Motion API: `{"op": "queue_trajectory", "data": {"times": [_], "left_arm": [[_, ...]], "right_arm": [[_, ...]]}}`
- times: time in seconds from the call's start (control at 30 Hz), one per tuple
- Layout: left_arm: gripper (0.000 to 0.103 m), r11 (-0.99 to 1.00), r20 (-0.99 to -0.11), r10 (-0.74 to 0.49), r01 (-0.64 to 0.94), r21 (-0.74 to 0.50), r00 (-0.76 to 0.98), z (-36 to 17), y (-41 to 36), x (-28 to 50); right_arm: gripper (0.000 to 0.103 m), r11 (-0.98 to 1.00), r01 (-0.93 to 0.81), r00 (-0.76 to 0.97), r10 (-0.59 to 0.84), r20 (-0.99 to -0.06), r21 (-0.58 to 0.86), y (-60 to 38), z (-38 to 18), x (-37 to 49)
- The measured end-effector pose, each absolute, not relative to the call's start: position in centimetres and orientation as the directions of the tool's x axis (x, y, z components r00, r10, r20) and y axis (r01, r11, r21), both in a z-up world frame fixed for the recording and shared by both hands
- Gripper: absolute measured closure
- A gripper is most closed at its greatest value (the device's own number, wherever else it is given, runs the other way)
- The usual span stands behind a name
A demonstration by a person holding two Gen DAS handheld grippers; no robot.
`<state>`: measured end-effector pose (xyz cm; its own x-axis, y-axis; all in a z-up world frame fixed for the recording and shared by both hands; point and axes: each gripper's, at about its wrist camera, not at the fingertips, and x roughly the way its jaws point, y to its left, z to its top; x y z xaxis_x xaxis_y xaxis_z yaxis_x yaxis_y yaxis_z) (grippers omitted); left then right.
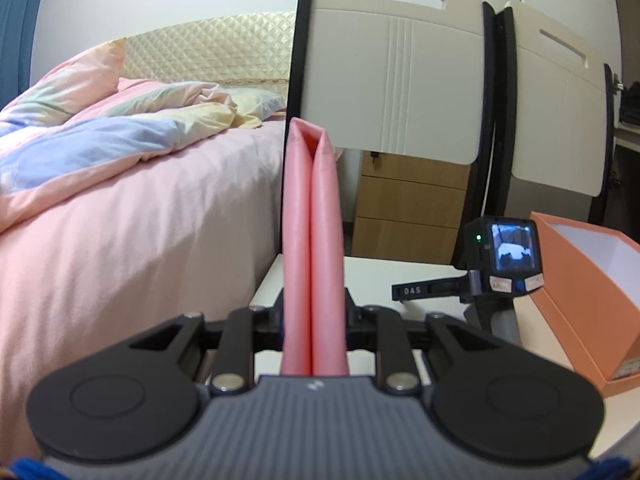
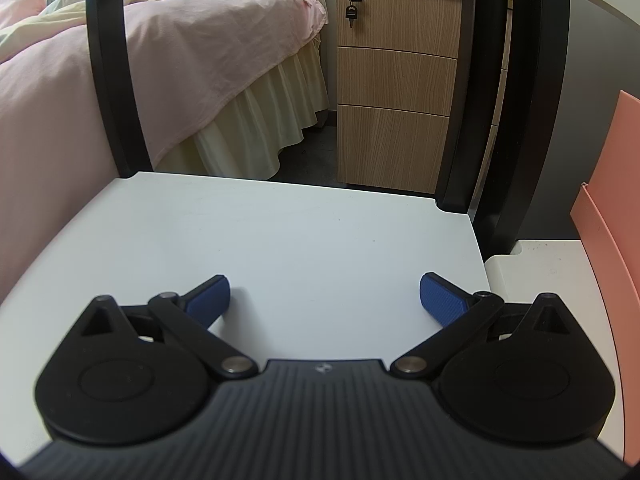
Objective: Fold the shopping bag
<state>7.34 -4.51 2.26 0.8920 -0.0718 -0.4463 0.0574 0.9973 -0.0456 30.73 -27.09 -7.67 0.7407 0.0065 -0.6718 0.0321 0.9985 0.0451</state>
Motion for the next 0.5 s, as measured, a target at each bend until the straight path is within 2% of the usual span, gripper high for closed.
{"op": "queue_trajectory", "data": {"times": [0.5], "left_arm": [[0.078, 0.996, -0.415, -0.079, 0.050, -0.080, 0.906, 2.9, -3.8, 6.3]], "right_arm": [[0.000, 0.998, 0.032, 0.741, 0.007, -0.672, 0.045, -27.1, -7.7, 30.8]]}}
